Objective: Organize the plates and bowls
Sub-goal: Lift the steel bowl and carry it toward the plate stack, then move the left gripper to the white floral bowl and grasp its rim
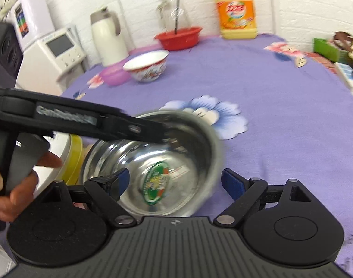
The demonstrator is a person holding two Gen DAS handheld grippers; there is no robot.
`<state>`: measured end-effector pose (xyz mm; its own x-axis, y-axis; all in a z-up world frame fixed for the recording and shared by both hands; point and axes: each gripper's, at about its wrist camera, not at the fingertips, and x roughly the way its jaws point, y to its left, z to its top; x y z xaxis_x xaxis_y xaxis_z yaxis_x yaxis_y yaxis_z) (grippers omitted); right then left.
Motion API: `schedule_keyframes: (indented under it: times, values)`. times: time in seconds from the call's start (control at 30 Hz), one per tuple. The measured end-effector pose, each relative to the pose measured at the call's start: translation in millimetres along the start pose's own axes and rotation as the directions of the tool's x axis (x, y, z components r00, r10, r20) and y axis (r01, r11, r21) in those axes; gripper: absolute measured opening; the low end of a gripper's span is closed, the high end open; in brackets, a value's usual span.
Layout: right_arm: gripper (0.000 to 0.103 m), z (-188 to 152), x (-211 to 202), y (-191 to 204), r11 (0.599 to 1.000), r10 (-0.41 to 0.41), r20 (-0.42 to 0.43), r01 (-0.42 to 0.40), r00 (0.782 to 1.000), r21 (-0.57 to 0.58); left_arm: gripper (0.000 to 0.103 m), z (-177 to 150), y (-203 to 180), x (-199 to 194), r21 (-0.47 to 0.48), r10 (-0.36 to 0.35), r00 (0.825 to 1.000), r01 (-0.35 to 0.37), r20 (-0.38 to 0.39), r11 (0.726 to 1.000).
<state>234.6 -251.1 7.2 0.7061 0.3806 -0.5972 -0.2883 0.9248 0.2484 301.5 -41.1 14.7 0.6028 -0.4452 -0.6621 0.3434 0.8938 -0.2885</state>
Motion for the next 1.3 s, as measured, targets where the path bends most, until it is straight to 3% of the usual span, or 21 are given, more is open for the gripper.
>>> schedule_keyframes:
  times: [0.13,0.27,0.57,0.7,0.93,1.07,1.3]
  values:
    - [0.103,16.8,-6.1,-29.4,0.996,-0.015,0.082,0.008,0.997,0.089,0.083,8.8,15.0,-7.4,-0.049,0.026,0.999,-0.025,0.029,0.998]
    - [0.103,48.8,8.5,-45.0,0.994,-0.026,0.119,0.013,0.993,0.105,0.083,17.4,32.0,-12.9,-0.089,0.091,0.995,-0.087,0.041,0.992]
    - [0.103,146.9,62.8,-32.0,0.998,0.045,0.154,-0.036,0.987,-0.059,0.083,35.9,63.3,-12.9,-0.134,0.189,0.981,-0.181,0.042,0.974]
    - [0.103,170.1,95.8,-25.1,0.993,0.081,0.107,-0.072,0.991,-0.092,0.083,47.0,77.5,-6.7,-0.148,0.208,0.977,-0.2,0.04,0.968]
    - [0.103,179.2,149.6,-16.6,0.983,0.091,0.019,-0.087,0.996,-0.16,0.083,69.1,110.2,15.8,-0.173,0.229,0.973,-0.222,0.024,0.96]
    - [0.103,189.1,180.4,-9.1,0.97,0.12,-0.012,-0.12,0.993,-0.209,0.083,77.5,130.7,25.3,-0.235,0.236,0.971,-0.224,0.025,0.946]
    - [0.103,205.9,232.5,3.9,0.953,0.14,-0.094,-0.16,0.986,-0.259,0.083,102.1,172.1,36.7,-0.474,0.197,0.976,-0.131,0.092,0.871]
